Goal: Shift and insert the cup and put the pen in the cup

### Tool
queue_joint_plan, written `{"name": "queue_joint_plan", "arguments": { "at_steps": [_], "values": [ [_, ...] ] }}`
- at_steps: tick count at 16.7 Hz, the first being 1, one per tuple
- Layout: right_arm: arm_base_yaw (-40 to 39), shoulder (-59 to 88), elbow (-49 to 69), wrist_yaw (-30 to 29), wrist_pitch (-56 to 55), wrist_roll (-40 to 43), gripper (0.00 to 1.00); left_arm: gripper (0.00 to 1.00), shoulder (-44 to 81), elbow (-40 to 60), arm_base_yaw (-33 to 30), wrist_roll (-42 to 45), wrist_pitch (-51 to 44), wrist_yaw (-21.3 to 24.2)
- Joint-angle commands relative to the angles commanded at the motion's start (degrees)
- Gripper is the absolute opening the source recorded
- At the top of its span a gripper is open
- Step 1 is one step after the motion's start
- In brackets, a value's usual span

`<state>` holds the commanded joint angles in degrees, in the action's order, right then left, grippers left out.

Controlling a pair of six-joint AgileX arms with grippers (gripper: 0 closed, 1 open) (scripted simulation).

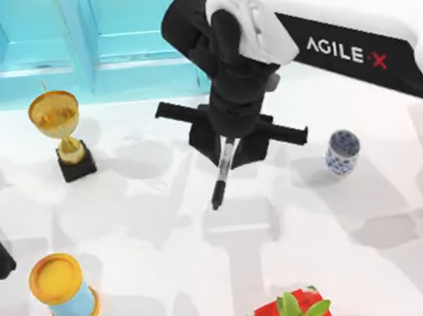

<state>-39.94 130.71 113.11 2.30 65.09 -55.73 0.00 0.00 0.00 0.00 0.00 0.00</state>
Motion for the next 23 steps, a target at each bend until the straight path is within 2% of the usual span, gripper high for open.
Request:
{"name": "queue_joint_plan", "arguments": {
  "at_steps": [4, 9, 13, 18, 23],
  "values": [
    [-2.94, -7.94, -6.04, -0.14, 1.57, -2.74, 0.0, 1.0, 0.0, 0.0, 0.0, 0.0, 0.0, 0.0],
    [-2.9, -8.26, -6.21, -0.09, 1.52, -2.94, 0.0, 1.0, 0.0, 0.0, 0.0, 0.0, 0.0, 0.0],
    [-3.5, -9.81, -10.59, -3.93, -4.29, 0.98, 0.0, 1.0, 0.0, 0.0, 0.0, 0.0, 0.0, 0.0],
    [-4.89, -13.79, -24.46, -15.36, -25.18, 12.22, 0.0, 1.0, 0.0, 0.0, 0.0, 0.0, 0.0, 0.0],
    [-6.22, -19.35, -44.56, -29.49, -58.61, 27.33, 0.0, 1.0, 0.0, 0.0, 0.0, 0.0, 0.0, 0.0]
  ]
}}
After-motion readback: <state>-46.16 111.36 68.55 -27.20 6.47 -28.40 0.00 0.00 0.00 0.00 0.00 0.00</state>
